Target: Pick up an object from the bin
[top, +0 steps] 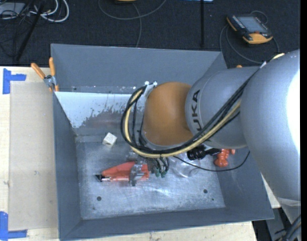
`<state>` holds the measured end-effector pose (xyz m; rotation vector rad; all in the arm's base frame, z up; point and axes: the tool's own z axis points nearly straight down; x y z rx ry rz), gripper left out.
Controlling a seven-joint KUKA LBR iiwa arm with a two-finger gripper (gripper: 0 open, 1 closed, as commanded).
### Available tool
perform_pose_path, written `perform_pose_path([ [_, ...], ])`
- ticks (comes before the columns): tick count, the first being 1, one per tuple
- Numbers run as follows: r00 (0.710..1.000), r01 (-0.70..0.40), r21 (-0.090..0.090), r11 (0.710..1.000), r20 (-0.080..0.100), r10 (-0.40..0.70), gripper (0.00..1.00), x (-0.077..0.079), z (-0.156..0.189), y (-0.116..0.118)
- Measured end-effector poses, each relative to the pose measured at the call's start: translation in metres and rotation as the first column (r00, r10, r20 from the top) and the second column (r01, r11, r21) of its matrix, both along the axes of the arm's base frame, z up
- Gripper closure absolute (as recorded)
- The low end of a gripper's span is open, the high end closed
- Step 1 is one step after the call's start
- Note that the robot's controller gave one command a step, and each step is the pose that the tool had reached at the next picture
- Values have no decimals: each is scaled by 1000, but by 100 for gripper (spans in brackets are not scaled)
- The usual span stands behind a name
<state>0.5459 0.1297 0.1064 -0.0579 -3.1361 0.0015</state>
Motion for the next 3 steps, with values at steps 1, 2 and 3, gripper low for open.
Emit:
perform_pose_path([
  [1, 1000, 1, 0, 1000, 1, -1, 100, 0, 15, 0],
  [2, 1000, 2, 1, 1000, 4, -2, 100, 0, 29, 0],
  [3, 1000, 2, 1, 1000, 6, -2, 100, 1, 36, 0],
])
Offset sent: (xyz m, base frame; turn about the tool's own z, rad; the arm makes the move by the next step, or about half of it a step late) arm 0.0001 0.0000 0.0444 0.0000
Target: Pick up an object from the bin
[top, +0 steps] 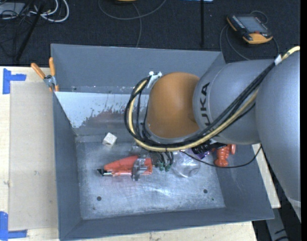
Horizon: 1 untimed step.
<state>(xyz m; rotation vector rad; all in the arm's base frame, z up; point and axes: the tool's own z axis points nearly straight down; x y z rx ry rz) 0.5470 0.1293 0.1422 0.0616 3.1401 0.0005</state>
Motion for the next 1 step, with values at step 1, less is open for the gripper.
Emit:
perform_pose_path([
  [1, 1000, 1, 0, 1000, -2, -1, 100, -1, 5, 0],
])
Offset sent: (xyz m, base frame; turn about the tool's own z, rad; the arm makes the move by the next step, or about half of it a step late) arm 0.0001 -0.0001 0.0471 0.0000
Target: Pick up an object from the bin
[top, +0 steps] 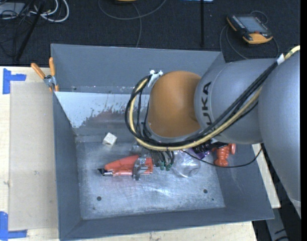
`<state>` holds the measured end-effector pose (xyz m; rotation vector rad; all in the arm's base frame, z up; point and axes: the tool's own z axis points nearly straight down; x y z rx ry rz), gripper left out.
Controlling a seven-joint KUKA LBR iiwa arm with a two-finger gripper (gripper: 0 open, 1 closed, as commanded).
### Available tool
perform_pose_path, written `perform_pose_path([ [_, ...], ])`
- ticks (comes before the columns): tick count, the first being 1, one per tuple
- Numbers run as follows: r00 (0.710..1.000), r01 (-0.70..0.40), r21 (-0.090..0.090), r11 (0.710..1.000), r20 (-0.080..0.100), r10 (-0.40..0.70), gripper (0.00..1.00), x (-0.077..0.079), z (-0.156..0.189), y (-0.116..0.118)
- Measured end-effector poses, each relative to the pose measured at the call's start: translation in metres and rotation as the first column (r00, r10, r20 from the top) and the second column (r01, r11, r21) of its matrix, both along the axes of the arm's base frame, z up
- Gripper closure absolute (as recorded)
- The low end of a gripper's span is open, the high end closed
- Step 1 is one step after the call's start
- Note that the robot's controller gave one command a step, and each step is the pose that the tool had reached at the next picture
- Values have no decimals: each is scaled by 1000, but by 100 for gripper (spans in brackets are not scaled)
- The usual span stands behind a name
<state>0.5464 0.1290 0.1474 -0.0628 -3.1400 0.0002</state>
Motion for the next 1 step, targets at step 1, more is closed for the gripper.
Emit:
perform_pose_path([
  [1, 1000, 1, -1, 1000, -4, -1, 100, -1, 8, 0],
])
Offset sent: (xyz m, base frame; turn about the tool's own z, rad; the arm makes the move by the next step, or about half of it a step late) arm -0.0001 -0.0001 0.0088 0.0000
